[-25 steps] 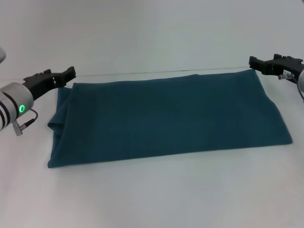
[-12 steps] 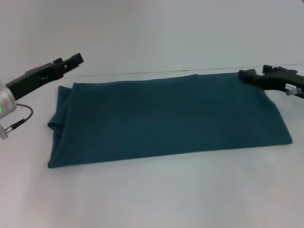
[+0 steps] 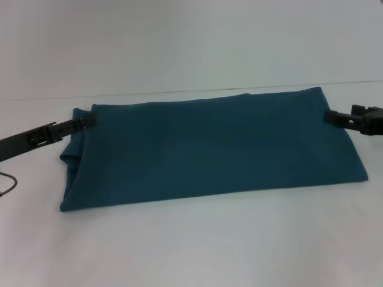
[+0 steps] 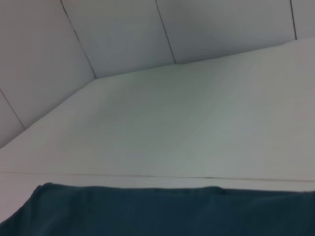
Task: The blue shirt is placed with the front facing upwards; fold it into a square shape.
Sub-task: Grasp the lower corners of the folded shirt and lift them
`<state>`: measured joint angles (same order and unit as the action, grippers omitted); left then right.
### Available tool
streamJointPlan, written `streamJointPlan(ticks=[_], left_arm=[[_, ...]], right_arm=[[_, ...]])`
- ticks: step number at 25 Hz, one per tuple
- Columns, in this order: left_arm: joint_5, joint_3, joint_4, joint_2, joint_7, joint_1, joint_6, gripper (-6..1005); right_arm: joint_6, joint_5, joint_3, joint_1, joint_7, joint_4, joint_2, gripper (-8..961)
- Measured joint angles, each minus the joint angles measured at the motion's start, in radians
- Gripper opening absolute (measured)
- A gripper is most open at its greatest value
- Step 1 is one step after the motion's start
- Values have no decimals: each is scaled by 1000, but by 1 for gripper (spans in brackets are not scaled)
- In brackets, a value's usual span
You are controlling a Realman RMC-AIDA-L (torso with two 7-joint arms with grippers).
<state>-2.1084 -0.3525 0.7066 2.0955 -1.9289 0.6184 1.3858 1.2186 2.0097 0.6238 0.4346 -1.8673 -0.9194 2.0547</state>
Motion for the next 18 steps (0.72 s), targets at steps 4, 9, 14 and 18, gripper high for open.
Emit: streamJointPlan(ticks=[4, 9, 14, 18], left_arm=[[-18, -2, 25, 6, -34, -15, 18, 756], [-98, -10, 47, 6, -73, -13, 21, 753], [-185, -12, 81, 2, -109, -4, 16, 751], [-264, -15, 97, -6, -176, 14, 25, 752]], right_arm=[[14, 63, -1, -8, -30, -11, -3, 947], [1, 194, -2, 0, -148, -17, -28, 947], [0, 264, -1, 7, -261, -35, -49, 948], [27, 345, 3, 25, -377, -58, -72, 948]])
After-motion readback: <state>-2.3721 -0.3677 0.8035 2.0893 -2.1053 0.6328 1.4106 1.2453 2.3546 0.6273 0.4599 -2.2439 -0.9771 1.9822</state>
